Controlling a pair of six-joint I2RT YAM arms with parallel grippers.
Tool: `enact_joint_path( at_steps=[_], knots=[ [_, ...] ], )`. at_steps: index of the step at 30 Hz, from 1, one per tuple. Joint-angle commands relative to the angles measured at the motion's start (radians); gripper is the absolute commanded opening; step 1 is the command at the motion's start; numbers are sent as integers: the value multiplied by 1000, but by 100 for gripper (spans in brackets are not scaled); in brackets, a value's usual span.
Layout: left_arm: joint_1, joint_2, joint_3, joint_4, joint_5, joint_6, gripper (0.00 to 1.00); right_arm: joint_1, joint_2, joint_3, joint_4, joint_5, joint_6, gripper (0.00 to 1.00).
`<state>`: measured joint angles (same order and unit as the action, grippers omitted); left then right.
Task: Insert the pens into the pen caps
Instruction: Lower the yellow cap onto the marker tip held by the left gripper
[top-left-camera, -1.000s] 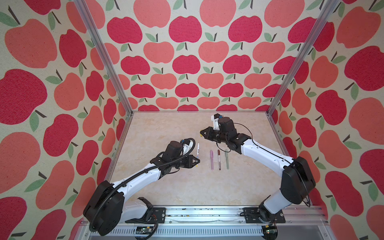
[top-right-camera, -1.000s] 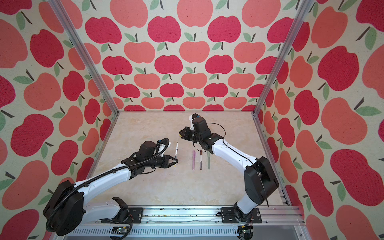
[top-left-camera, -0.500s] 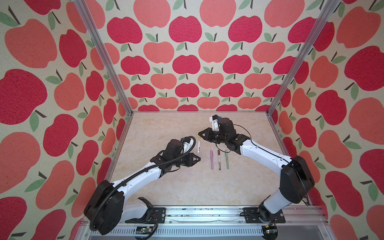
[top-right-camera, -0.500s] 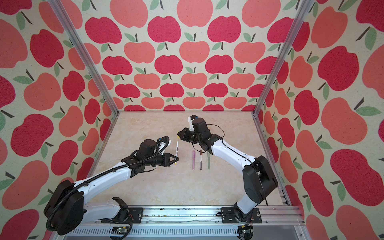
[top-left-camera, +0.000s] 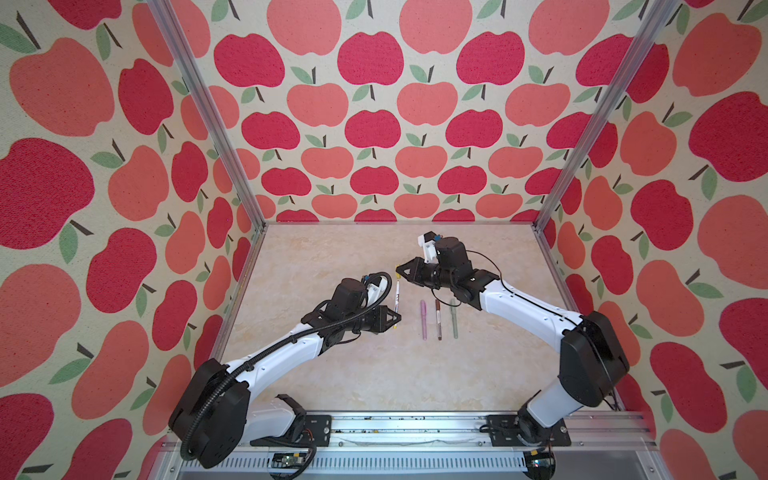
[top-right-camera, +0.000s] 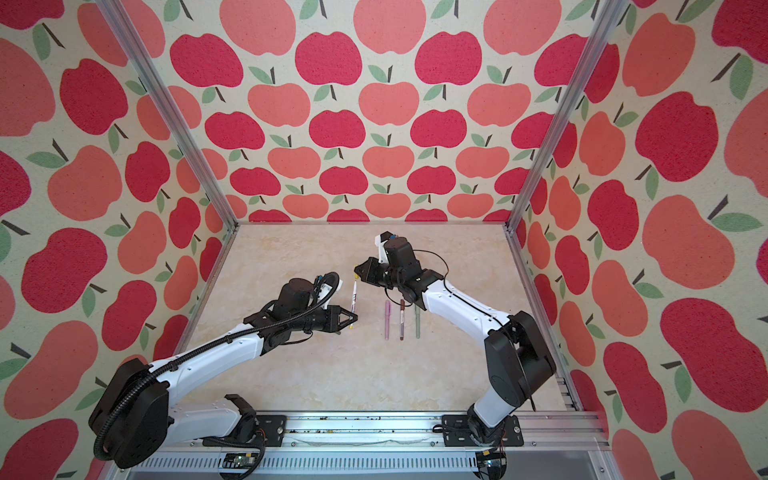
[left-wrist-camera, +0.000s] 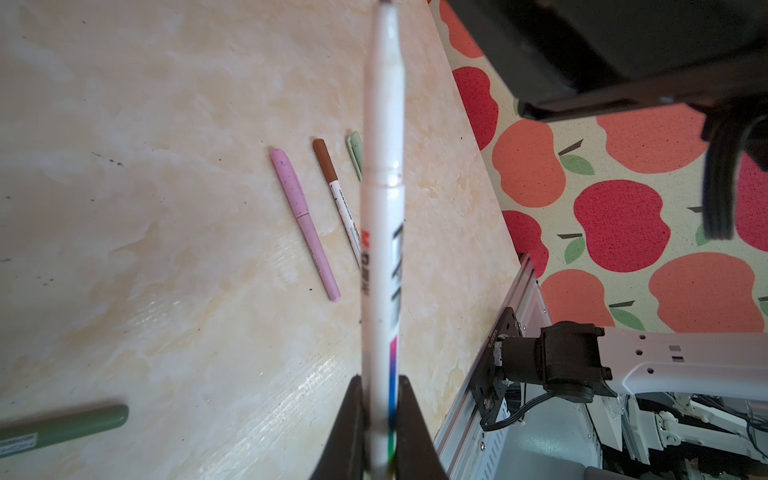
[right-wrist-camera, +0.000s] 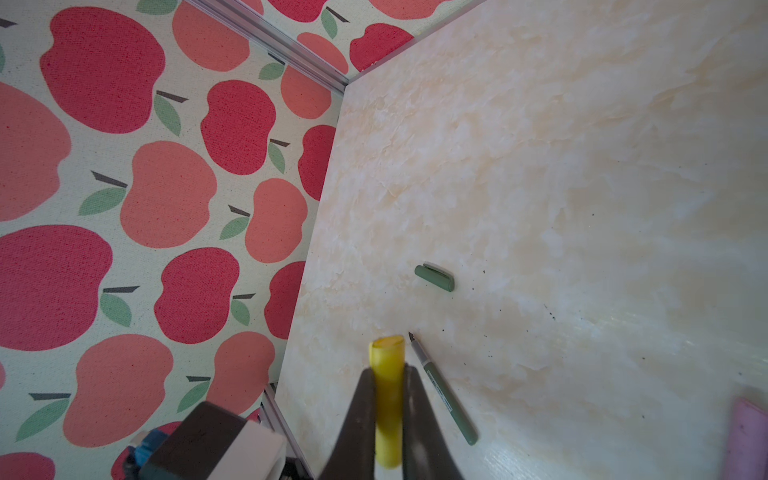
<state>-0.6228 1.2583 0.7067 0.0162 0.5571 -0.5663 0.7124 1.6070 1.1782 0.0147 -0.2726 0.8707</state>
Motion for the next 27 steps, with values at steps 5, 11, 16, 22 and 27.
enact_joint_path(
  at_steps=[5,11,16,22,27],
  knots=[
    [-2,-19,19,3,-32,11,0,4,6,-12,21,-16,14,8],
    [1,-22,16,5,-44,8,0,11,8,-8,22,-28,14,8],
    [4,-24,15,6,-46,8,0,21,10,-4,25,-36,14,8],
    [7,-24,16,5,-46,8,0,23,13,3,32,-48,21,8],
    [8,-27,13,5,-49,8,0,26,6,3,31,-50,21,8]
  ],
)
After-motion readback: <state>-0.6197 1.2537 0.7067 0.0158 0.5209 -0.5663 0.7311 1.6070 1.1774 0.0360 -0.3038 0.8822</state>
